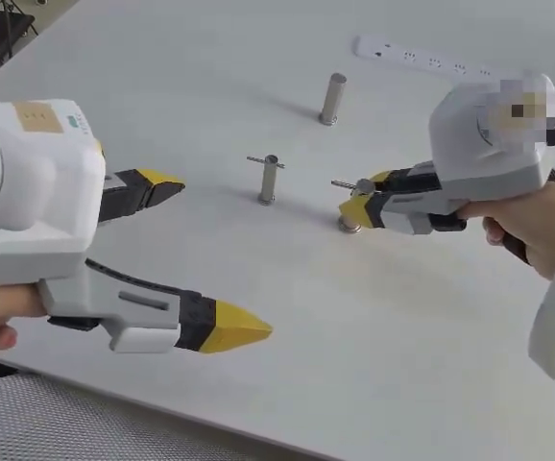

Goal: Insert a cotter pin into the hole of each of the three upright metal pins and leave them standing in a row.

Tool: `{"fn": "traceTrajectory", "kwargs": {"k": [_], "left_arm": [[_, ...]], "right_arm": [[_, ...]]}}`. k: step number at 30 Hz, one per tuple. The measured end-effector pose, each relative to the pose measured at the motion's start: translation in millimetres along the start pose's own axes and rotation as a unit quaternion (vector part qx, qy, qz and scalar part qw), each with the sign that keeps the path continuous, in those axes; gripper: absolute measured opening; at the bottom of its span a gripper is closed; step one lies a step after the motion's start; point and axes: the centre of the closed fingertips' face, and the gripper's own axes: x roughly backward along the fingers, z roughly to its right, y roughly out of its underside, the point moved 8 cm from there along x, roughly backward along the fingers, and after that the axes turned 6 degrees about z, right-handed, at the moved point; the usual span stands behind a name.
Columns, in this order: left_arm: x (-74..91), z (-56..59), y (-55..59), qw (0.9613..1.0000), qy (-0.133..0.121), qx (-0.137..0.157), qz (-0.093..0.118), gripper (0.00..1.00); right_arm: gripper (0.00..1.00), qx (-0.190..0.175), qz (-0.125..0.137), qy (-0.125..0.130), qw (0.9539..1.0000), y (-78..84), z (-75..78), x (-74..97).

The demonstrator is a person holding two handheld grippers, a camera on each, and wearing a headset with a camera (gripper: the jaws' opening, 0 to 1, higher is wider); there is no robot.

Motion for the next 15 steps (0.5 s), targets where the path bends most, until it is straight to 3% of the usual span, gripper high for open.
{"fn": "traceTrajectory", "kwargs": {"k": [5, 8, 15], "left_arm": [[0.0, -1.3, -4.8, 0.9999, -0.004, 0.007, 0.010, 0.97], [0.0, -2.1, -7.5, 0.9999, -0.005, 0.006, 0.011, 0.97], [2.7, -2.6, -11.4, 0.9999, -0.004, 0.005, 0.010, 0.97]], "right_arm": [[0.11, 0.004, 0.005, 0.007, 1.0000, 0.3, 0.1, 0.3], [0.22, -0.002, 0.008, 0.028, 0.9996, -0.6, 3.4, 3.2], [0.32, -0.031, 0.055, 0.022, 0.9978, -7.7, -4.8, 33.4]]}}
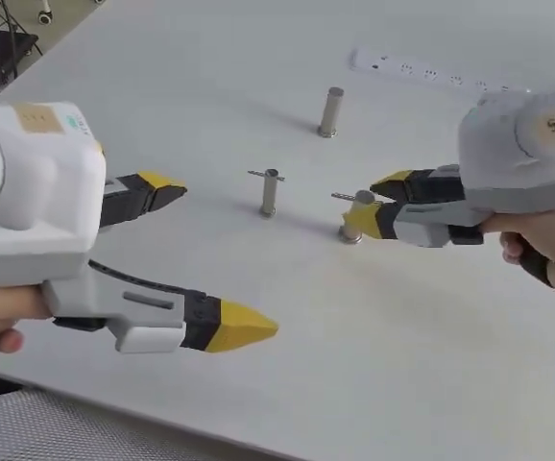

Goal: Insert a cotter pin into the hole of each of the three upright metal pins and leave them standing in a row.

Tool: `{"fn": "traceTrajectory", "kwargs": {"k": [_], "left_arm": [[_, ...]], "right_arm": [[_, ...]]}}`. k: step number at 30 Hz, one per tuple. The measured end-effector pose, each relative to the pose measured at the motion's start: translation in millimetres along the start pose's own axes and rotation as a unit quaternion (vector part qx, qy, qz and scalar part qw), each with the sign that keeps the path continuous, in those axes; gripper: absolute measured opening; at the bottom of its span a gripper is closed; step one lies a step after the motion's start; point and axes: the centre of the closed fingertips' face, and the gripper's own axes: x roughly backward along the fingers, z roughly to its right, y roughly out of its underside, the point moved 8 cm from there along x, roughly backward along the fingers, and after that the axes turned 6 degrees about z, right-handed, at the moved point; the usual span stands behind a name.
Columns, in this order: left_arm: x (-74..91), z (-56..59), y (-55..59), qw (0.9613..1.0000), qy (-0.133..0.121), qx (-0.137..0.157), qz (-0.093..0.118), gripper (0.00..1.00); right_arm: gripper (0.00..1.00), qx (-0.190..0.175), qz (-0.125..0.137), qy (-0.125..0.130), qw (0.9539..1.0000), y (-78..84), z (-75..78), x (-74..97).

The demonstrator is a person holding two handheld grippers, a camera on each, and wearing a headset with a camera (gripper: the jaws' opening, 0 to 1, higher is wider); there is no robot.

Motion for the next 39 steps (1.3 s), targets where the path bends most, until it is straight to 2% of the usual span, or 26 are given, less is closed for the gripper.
{"fn": "traceTrajectory", "kwargs": {"k": [3, 8, 14, 18, 21, 27, 29, 30, 33, 34, 39], "left_arm": [[2.0, 0.1, -2.8, 1.0000, -0.001, 0.003, 0.005, 0.97], [5.6, 0.6, -8.1, 0.9998, -0.004, 0.012, 0.016, 0.97], [9.1, 3.6, -14.1, 0.9990, -0.005, 0.026, 0.035, 0.97], [10.6, 5.3, -14.2, 0.9990, -0.004, 0.028, 0.034, 0.97], [12.0, 6.1, -13.3, 0.9993, -0.003, 0.025, 0.027, 0.97], [13.6, 5.5, -11.4, 0.9993, -0.004, 0.028, 0.023, 0.98], [13.7, 4.8, -10.9, 0.9992, -0.004, 0.031, 0.023, 0.98], [13.1, 4.2, -11.0, 0.9991, -0.003, 0.033, 0.025, 0.98], [10.5, 2.0, -12.8, 0.9990, 0.004, 0.036, 0.024, 0.98], [9.7, 1.2, -13.7, 0.9991, 0.005, 0.035, 0.023, 0.98], [2.6, -7.8, -19.8, 0.9995, 0.009, 0.027, 0.017, 0.98]], "right_arm": [[0.41, -0.005, 0.019, 0.006, 0.9998, -4.1, -8.9, 21.1], [0.51, -0.020, 0.043, 0.020, 0.9987, -5.8, -19.9, 47.1], [0.61, -0.064, 0.060, 0.057, 0.9946, 4.4, -32.4, 73.3], [0.66, -0.100, 0.076, 0.082, 0.9887, 10.9, -38.3, 85.7], [0.73, -0.138, 0.099, 0.089, 0.9813, 12.9, -42.6, 93.4], [0.88, -0.158, 0.085, 0.109, 0.9778, 22.8, -48.3, 106.6], [0.93, -0.185, 0.091, 0.115, 0.9717, 26.4, -50.2, 108.8], [0.96, -0.198, 0.103, 0.117, 0.9677, 27.5, -51.2, 108.8], [0.98, -0.208, 0.095, 0.121, 0.9660, 32.9, -54.0, 108.9], [0.98, -0.207, 0.089, 0.121, 0.9668, 34.4, -55.4, 108.5], [0.98, -0.218, 0.075, 0.127, 0.9649, 39.8, -60.5, 107.2]]}}
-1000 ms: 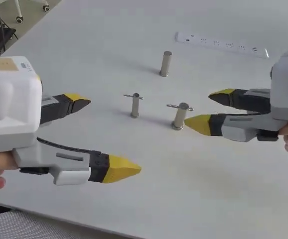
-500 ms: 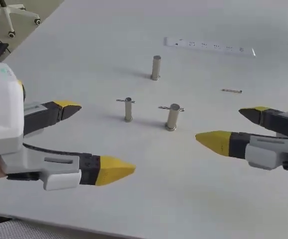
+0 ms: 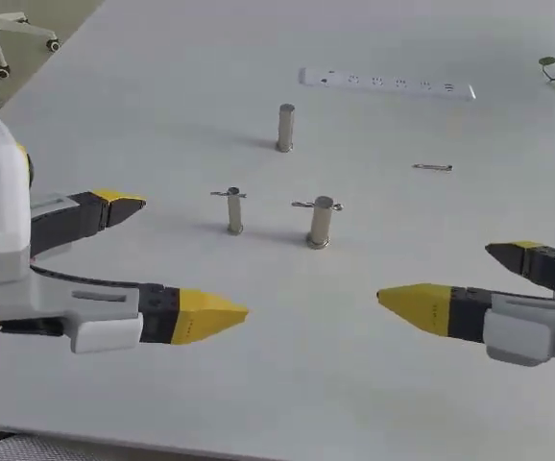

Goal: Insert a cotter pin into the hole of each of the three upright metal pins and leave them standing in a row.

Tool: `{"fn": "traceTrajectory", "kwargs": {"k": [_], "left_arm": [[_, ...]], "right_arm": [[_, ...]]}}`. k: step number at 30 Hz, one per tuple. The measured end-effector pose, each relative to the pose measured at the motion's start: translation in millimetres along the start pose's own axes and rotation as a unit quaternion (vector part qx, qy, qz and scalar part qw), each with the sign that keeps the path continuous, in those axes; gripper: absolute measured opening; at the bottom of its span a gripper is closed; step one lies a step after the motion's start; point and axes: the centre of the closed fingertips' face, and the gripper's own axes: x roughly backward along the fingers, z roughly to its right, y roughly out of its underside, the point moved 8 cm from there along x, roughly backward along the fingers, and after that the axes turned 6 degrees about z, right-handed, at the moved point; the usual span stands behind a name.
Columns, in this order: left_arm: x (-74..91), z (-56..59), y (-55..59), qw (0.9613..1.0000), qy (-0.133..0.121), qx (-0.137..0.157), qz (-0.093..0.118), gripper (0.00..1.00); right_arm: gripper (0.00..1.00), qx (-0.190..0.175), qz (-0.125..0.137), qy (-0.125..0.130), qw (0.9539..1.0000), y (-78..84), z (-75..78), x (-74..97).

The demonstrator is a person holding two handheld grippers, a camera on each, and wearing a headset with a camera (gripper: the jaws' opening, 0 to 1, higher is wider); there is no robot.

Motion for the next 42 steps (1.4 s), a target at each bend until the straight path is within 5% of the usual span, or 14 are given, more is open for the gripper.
{"fn": "traceTrajectory", "kwargs": {"k": [9, 14, 16, 25, 35, 42], "left_arm": [[-22.0, -20.0, -22.4, 0.9999, 0.014, -0.002, 0.005, 0.97], [-39.6, -35.8, -42.9, 0.9994, 0.017, -0.030, 0.004, 0.96], [-48.5, -38.5, -52.1, 0.9977, 0.020, -0.064, -0.005, 0.95], [-81.8, -66.8, -84.4, 0.9960, 0.017, -0.087, 0.001, 0.92], [-117.9, -99.0, -98.9, 0.9923, 0.016, -0.121, -0.020, 0.80], [-150.7, -123.5, -98.3, 0.9910, 0.023, -0.128, -0.030, 0.69]], "right_arm": [[0.98, -0.004, 0.002, 0.006, 1.0000, 1.2, 0.6, 1.4], [0.98, 0.003, -0.003, 0.005, 1.0000, 2.8, 0.7, 2.5], [0.98, -0.002, 0.000, 0.006, 1.0000, 4.1, 1.2, 2.8], [0.96, -0.010, 0.002, 0.008, 0.9999, 6.1, 1.4, 5.7], [0.93, -0.009, 0.019, 0.016, 0.9996, -2.2, -1.0, 9.9], [0.92, -0.015, 0.019, 0.021, 0.9995, -1.7, -0.8, 10.2]]}}
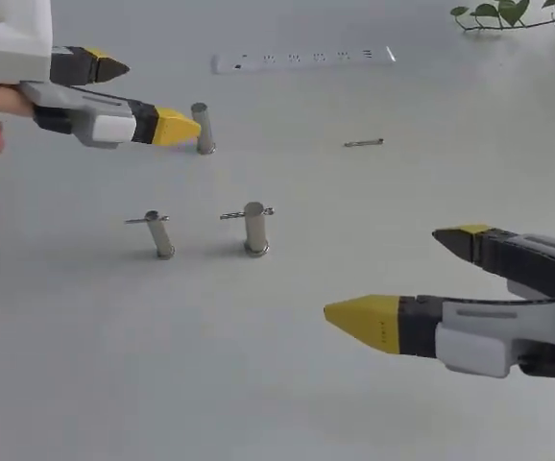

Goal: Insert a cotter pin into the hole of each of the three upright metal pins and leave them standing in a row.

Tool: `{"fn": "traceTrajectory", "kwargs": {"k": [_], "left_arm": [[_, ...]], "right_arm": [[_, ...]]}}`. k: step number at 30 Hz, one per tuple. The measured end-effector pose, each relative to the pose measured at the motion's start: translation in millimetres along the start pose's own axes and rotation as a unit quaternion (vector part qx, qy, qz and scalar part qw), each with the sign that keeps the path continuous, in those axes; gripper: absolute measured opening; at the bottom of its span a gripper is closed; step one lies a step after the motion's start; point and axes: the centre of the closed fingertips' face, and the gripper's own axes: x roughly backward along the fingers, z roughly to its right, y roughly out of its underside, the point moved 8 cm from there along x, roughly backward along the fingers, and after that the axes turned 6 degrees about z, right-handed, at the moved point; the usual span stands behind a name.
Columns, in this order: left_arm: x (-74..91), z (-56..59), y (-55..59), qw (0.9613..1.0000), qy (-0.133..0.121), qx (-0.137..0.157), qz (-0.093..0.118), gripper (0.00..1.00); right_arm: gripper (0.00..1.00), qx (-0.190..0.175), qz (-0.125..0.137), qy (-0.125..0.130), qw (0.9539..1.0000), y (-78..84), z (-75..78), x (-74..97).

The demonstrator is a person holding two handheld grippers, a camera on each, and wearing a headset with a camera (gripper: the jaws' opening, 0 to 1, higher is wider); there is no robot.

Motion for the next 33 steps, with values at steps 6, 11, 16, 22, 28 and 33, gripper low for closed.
{"fn": "traceTrajectory", "kwargs": {"k": [6, 11, 16, 22, 28, 33], "left_arm": [[-28.0, -8.1, 4.7, 0.9998, 0.003, 0.009, -0.017, 0.65], [-51.3, -17.7, 14.5, 0.9992, -0.001, 0.016, -0.037, 0.62], [-69.2, -20.8, 29.0, 0.9973, -0.015, 0.015, -0.070, 0.51], [-84.0, -21.4, 41.3, 0.9957, -0.020, 0.028, -0.087, 0.49], [-93.8, -23.4, 49.8, 0.9947, -0.027, 0.028, -0.095, 0.35], [-96.2, -24.5, 51.1, 0.9945, -0.035, 0.021, -0.096, 0.24]], "right_arm": [[0.91, -0.006, 0.001, 0.005, 1.0000, 0.3, 3.9, -1.5], [0.90, -0.010, -0.003, 0.010, 0.9999, 2.5, 5.8, -1.9], [0.90, -0.016, -0.011, 0.015, 0.9997, 7.3, 8.2, -3.6], [0.90, -0.023, -0.009, 0.023, 0.9994, 7.9, 11.6, -2.6], [0.89, -0.027, -0.010, 0.027, 0.9992, 9.6, 12.9, -5.1], [0.89, -0.031, -0.013, 0.025, 0.9991, 11.6, 12.1, -7.8]]}}
